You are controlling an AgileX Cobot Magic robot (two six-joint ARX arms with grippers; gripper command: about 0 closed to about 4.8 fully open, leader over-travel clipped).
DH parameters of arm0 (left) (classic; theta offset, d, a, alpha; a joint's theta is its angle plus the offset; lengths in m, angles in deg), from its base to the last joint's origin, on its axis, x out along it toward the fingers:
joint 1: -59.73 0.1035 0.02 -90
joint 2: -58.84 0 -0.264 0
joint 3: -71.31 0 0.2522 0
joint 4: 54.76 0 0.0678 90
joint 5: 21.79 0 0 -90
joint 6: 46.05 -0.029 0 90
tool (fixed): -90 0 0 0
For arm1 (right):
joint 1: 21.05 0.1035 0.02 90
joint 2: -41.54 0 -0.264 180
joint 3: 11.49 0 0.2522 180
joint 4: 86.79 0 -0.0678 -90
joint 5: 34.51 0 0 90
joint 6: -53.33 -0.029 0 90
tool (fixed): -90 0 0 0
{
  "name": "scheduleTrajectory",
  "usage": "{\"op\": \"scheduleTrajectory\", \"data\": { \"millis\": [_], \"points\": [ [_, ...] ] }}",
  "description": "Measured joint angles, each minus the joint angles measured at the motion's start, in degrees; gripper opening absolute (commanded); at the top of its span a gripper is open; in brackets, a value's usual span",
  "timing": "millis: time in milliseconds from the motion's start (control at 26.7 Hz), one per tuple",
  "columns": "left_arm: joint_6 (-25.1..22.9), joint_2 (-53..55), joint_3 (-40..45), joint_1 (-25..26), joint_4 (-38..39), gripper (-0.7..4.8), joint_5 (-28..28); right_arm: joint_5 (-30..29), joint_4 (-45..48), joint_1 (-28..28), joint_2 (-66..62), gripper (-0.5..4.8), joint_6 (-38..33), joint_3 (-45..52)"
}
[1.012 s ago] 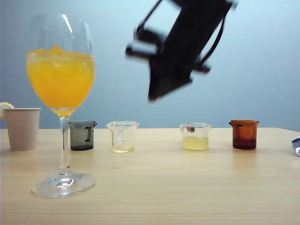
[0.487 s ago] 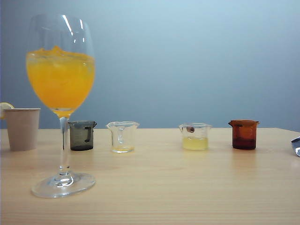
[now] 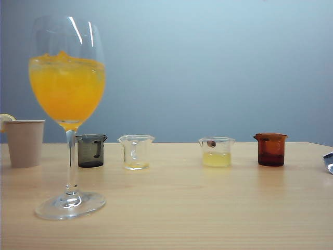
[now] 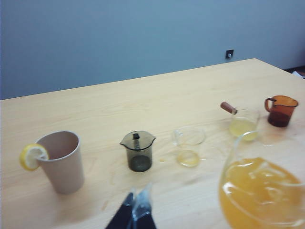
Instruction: Pick up the second measuring cup from the left, pour the orange juice inside into the goblet, and finally put the measuring cup back in its original place.
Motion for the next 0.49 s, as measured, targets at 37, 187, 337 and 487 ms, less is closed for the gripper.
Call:
{"op": "scheduleTrajectory", "data": {
  "millis": [37,187,337,487],
  "points": [
    [0.57,-0.66,1.07,0.0,-0.48,-0.05,0.94,1.4,-0.02,0.0,1.01,-0.05,-0.02,1.03],
    [3.13,-1.2,5.51,0.0,-5.05,-0.05,3.34,5.25,-1.53,-0.04,3.91,-0.05,-0.02,1.75],
    [3.54,-1.22,9.11,0.0,-11.98,-0.05,4.87,5.18,-1.6,-0.04,3.85,-0.05,-0.02,1.7],
    [3.69,-1.22,13.97,0.02,-16.7,-0.05,6.21,5.18,-1.57,-0.04,3.78,-0.05,0.0,1.7]
  ]
}}
